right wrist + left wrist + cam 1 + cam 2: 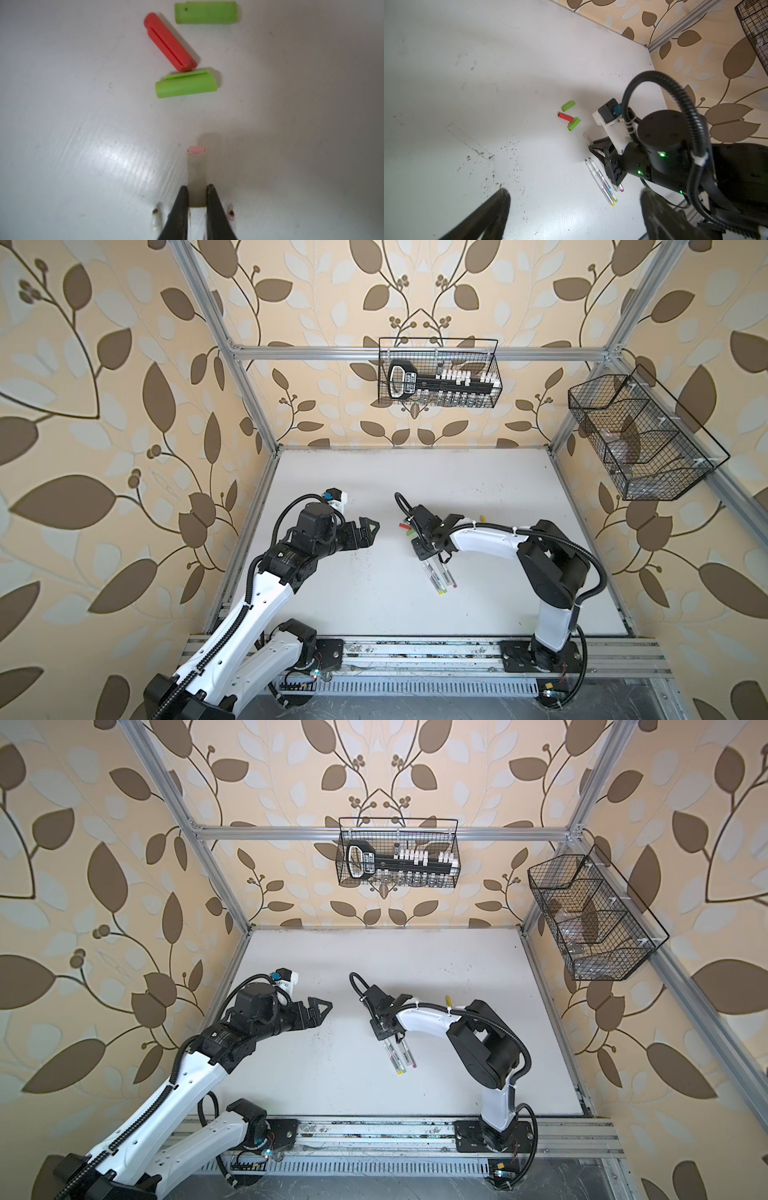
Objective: Insert pens into pen caps
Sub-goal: Pick up the pen cap from the center of the table, then pass a pen.
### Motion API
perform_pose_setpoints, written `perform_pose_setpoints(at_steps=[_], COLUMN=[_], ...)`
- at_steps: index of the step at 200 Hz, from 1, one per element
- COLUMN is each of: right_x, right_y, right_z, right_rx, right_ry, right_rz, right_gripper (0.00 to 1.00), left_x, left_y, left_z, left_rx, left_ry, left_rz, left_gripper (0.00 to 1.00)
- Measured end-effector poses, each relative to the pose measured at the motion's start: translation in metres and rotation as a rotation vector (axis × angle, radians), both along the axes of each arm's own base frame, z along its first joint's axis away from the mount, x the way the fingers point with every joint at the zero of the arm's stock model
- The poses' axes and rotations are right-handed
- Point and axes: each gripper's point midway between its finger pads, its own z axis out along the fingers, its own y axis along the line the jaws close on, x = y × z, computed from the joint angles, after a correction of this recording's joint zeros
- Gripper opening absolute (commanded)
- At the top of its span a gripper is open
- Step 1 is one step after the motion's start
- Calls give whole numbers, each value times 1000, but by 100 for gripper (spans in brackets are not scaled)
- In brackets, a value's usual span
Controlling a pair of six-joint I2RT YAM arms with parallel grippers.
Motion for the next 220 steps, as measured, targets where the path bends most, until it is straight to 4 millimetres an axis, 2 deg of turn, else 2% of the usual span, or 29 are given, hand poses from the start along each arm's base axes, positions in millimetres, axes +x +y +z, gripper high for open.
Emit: perform_pose_setpoints(at_steps=[22, 55, 98, 189, 220], right_x=[-4, -16, -42, -61, -61], right_y=[16, 52, 89, 107, 107], right_z=[28, 74, 105, 157, 164], right_rx=[86, 210, 289, 383, 397], right_ry=[-66, -173, -245, -364, -378], right_rz=[71, 216, 376, 470, 469], right_gripper=[14, 14, 13, 14, 14], left_x=[0, 3, 5, 4, 4], left_y=[-5, -14, -24, -32, -35], left_z=[-9, -10, -9, -10, -4], left_rx=[-25, -66, -113, -156, -176], left_ry=[36, 48, 53, 50, 31], left_rz=[-10, -31, -65, -99, -119], left_gripper=[99, 97, 84, 47, 38])
